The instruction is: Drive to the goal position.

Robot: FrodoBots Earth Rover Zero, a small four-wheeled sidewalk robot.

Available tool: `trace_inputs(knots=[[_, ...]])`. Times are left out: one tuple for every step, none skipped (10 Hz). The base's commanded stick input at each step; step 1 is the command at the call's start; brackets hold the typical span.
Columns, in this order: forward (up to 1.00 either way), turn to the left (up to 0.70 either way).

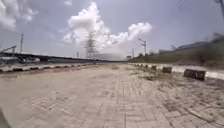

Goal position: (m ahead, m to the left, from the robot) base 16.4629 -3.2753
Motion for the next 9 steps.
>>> trace_inputs(knots=[[1.0, 0.0], [1.0, 0.0], [1.0, 0.0], [1.0, 0.0], [1.0, 0.0], [1.0, 0.0], [1.0, 0.0], [1.0, 0.0], [1.0, 0.0]])
